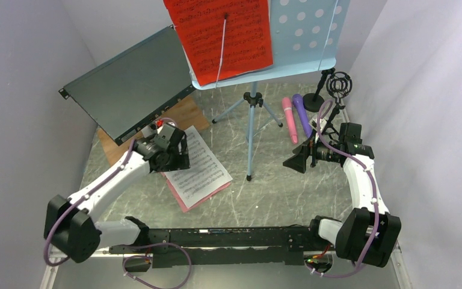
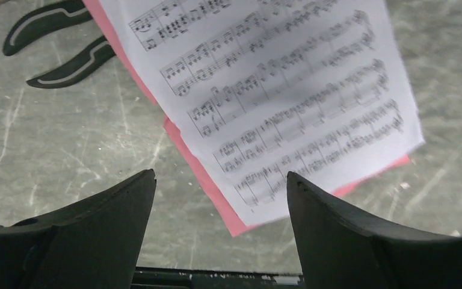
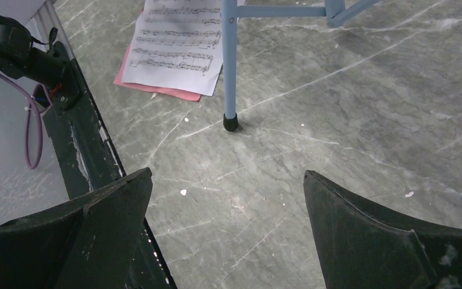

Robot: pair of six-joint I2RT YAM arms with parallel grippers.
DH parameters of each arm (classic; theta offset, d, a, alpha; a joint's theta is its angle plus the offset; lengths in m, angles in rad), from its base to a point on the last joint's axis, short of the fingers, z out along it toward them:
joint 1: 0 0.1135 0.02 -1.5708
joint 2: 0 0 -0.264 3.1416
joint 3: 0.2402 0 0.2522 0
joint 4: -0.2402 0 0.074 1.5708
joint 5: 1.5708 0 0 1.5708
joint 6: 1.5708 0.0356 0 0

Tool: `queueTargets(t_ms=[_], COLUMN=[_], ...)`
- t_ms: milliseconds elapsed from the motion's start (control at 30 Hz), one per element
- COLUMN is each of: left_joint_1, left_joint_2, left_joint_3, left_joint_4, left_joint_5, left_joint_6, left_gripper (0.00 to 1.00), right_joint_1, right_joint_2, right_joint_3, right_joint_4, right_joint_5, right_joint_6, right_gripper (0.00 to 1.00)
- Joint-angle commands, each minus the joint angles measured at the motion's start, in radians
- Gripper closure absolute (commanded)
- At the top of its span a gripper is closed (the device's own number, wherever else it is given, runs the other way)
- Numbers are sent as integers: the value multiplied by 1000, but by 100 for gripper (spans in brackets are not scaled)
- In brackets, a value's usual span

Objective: Pack up the instrument practice props
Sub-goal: Place the sheet music at the center of the board.

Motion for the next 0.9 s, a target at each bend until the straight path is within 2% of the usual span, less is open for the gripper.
queueTargets(t_ms=[0,233,400,533,667,867], left_joint_1=[0,0,0,0,1,1], left_joint_2=[-119,-314,-379,-416,-422,-344], left_joint_3=[-2,-90,-74,-31,68,237], left_joint_4=[-9,263,413,475,500,467], left_joint_5=[166,489,635,662,632,554], left_joint_6=[78,178,215,239,238,130], left_gripper=[15,12,11,10,5,3], right_joint_1=[-5,-5,-5,-5,-5,-4], right_joint_2=[2,5,9,12,15,20], right_joint_3=[5,6,8,8,9,13], right_joint_4=[20,19,16,16,15,10], right_joint_5=[-11,-7,-7,-7,-6,-6], right_joint_6=[-25,-29,-31,-32,-32,-39], right_gripper=[0,0,0,0,0,0])
